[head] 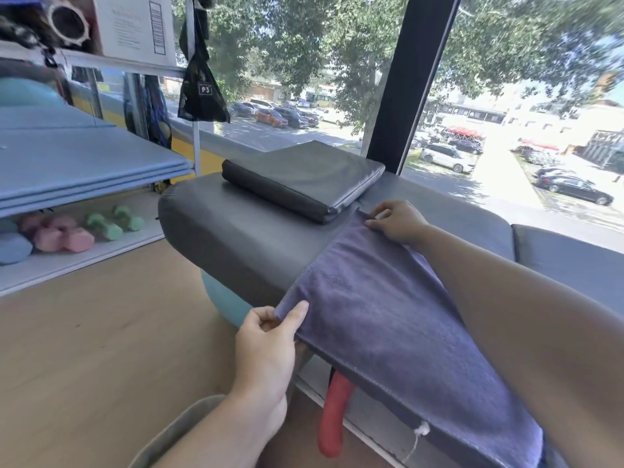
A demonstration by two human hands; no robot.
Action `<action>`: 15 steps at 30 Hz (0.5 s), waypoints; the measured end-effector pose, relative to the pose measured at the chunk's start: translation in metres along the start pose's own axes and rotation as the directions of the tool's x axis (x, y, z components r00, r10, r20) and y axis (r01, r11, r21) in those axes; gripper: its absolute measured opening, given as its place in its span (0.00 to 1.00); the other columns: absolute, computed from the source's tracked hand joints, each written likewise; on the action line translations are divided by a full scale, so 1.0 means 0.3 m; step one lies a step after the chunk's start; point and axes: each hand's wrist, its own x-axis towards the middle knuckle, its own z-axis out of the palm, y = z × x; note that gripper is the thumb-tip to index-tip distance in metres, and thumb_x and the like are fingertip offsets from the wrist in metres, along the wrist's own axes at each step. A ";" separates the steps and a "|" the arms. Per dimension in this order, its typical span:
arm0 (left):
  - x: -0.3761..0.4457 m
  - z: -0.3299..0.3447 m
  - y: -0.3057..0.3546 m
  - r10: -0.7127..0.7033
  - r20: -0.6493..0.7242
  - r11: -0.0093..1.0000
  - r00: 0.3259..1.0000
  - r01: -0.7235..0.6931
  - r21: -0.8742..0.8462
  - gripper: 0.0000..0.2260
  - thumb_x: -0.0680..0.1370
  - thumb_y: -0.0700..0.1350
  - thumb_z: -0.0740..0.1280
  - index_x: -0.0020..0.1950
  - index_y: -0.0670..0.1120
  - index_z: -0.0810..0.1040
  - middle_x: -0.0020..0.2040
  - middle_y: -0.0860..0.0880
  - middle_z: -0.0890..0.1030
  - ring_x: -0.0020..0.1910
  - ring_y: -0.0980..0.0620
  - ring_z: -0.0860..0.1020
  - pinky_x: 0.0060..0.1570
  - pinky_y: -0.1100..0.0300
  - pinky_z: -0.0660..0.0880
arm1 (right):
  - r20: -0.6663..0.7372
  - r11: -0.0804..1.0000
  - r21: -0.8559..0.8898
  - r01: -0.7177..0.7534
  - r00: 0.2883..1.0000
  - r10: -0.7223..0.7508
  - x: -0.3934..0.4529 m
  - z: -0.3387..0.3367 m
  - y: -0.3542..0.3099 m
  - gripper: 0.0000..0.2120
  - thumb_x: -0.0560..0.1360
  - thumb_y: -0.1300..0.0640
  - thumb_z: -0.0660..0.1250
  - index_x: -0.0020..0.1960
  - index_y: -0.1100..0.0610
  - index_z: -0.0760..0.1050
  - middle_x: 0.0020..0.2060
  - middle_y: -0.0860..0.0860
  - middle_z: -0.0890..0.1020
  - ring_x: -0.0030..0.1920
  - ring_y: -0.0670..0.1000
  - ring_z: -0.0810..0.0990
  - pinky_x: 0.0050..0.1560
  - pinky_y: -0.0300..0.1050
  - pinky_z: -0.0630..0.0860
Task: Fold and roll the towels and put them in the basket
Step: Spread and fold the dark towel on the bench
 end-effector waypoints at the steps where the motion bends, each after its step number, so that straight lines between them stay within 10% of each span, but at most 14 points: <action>1: -0.001 -0.001 0.001 0.049 -0.011 0.998 0.999 -0.048 0.031 0.13 0.72 0.45 0.79 0.46 0.46 0.75 0.41 0.46 0.82 0.42 0.47 0.80 0.57 0.37 0.79 | -0.004 1.000 -0.006 0.020 1.000 -0.020 -0.002 0.000 -0.003 0.09 0.75 0.50 0.75 0.54 0.50 0.82 0.50 0.51 0.84 0.53 0.53 0.82 0.54 0.45 0.76; 7: -0.027 -0.005 0.022 0.326 0.044 0.919 0.944 -0.328 0.220 0.08 0.76 0.38 0.73 0.45 0.51 0.81 0.39 0.57 0.84 0.37 0.61 0.80 0.37 0.70 0.74 | 0.094 0.959 -0.255 0.125 0.990 -0.104 -0.003 0.038 -0.052 0.14 0.78 0.56 0.62 0.59 0.40 0.78 0.64 0.52 0.79 0.67 0.57 0.74 0.70 0.51 0.70; 15: -0.008 0.004 0.037 0.303 0.002 0.928 0.953 -0.295 0.229 0.04 0.75 0.46 0.75 0.42 0.48 0.83 0.34 0.58 0.82 0.32 0.63 0.77 0.36 0.69 0.71 | -0.039 0.968 -0.194 0.161 0.984 -0.171 -0.014 0.033 -0.043 0.07 0.79 0.54 0.68 0.55 0.45 0.82 0.63 0.51 0.79 0.67 0.55 0.74 0.67 0.47 0.69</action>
